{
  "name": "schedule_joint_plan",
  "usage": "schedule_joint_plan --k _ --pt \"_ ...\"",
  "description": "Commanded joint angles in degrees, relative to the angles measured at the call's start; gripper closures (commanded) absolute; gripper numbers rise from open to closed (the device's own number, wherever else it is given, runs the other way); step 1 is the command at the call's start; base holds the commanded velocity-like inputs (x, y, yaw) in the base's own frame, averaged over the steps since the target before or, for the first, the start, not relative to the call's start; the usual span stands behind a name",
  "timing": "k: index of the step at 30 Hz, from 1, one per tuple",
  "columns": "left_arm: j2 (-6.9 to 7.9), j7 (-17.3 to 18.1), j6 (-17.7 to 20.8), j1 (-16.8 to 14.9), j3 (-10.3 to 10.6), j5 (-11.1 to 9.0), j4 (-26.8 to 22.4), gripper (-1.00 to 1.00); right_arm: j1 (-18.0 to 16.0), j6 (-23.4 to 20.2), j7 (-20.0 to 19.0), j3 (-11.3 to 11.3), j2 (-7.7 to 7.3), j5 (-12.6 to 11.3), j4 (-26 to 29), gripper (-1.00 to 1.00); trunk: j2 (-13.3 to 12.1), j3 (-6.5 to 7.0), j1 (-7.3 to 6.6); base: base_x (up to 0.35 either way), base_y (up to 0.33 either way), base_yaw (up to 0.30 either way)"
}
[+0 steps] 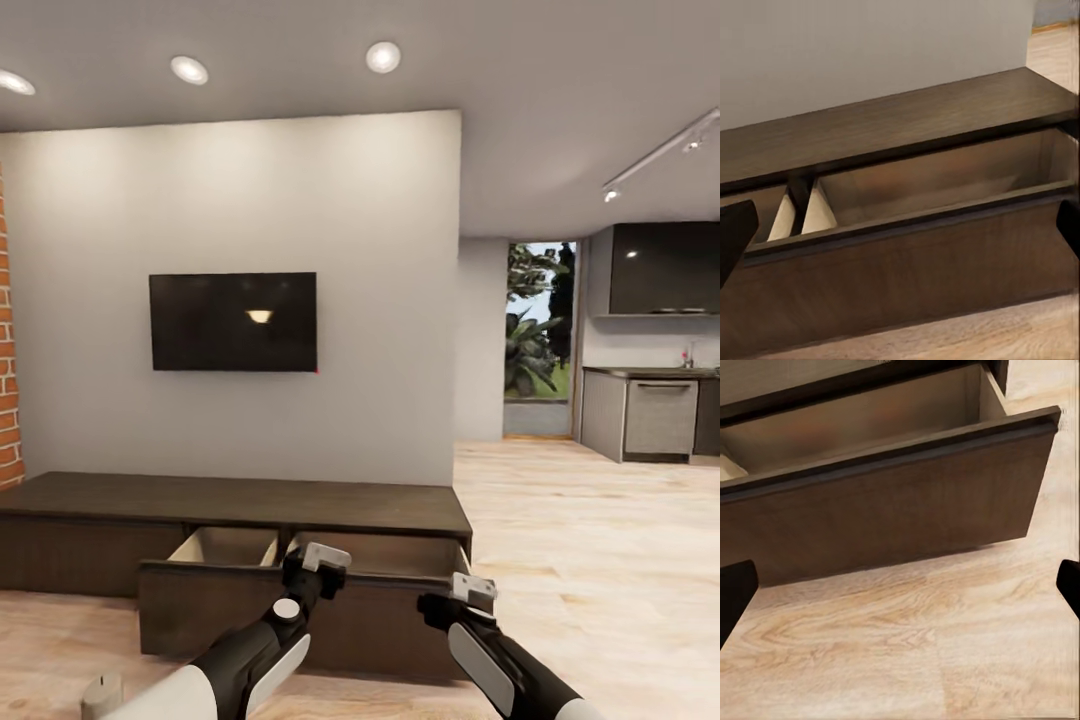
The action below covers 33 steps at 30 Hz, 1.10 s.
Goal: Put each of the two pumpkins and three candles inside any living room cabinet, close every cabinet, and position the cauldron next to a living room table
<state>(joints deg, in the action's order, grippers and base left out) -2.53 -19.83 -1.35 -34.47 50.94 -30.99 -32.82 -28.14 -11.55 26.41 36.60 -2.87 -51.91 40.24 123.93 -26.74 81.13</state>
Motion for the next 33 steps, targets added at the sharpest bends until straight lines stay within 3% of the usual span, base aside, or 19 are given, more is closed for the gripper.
schedule_joint_plan --k 1,11,28,33 --pt "0.05 -0.48 -0.15 -0.1 0.48 -0.67 -0.04 -1.0 -0.07 -0.16 0.42 0.35 -0.04 -0.24 0.08 -1.0 0.04 -0.06 -0.01 0.0 -0.003 -0.181" --pt "0.06 -0.48 -0.24 -0.11 0.43 -1.01 -0.05 -1.0 -0.07 -0.08 0.39 0.41 0.14 -0.21 -0.19 -1.0 0.04 -0.02 -0.01 0.0 -0.001 -0.049" --pt "0.46 -0.28 -2.62 -0.1 -0.01 -1.18 0.02 -1.0 1.13 3.09 0.34 1.84 0.06 -0.1 0.01 -1.0 6.86 -3.07 3.73 0.0 0.0 -0.001" --pt "0.5 -0.24 -3.28 -0.08 -0.02 -1.18 0.03 -1.0 1.31 3.33 0.38 2.74 0.16 3.09 0.05 -1.0 8.86 -3.97 4.83 0.0 0.0 0.0"
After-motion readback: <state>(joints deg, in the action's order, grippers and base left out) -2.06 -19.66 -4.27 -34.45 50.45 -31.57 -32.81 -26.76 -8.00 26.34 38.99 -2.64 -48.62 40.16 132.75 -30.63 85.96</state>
